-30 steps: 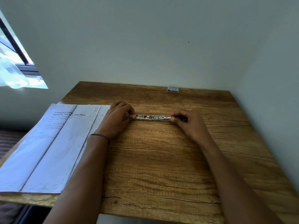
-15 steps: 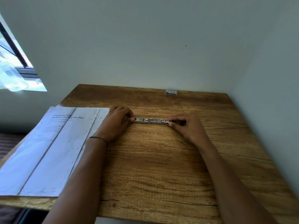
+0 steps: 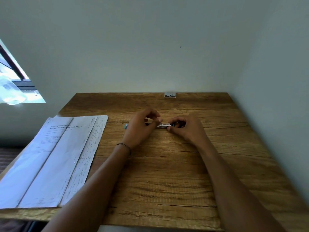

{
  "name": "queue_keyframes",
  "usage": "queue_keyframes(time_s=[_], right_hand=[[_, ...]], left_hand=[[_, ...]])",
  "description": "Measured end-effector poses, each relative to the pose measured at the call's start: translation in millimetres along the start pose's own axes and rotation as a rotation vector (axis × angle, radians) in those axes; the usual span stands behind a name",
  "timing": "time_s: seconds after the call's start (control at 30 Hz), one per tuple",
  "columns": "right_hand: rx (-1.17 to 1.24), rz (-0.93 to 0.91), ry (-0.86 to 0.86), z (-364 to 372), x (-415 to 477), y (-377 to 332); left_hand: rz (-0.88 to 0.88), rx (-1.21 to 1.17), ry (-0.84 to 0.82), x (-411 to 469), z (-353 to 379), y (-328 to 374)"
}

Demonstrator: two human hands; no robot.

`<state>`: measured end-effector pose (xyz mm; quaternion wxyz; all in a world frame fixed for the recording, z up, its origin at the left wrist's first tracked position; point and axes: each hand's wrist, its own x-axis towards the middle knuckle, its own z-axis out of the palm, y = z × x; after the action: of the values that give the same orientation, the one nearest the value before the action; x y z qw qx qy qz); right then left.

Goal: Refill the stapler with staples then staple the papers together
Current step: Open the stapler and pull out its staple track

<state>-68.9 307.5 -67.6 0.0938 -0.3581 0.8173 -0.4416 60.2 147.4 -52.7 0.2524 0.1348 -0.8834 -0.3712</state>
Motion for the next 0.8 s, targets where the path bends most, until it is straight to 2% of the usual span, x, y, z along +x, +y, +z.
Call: queue_keyframes(time_s=[0.2, 0.4, 0.8], right_hand=[[-0.002, -0.015, 0.009, -1, 2, 3], [-0.008, -0.01, 0.014, 1, 4, 7], [-0.006, -0.062, 0.022, 1, 6, 10]], left_hand=[[-0.149, 0.026, -0.099, 25, 18, 14], [-0.196, 0.022, -0.118, 31, 28, 10], [-0.162, 0.014, -0.139, 37, 23, 9]])
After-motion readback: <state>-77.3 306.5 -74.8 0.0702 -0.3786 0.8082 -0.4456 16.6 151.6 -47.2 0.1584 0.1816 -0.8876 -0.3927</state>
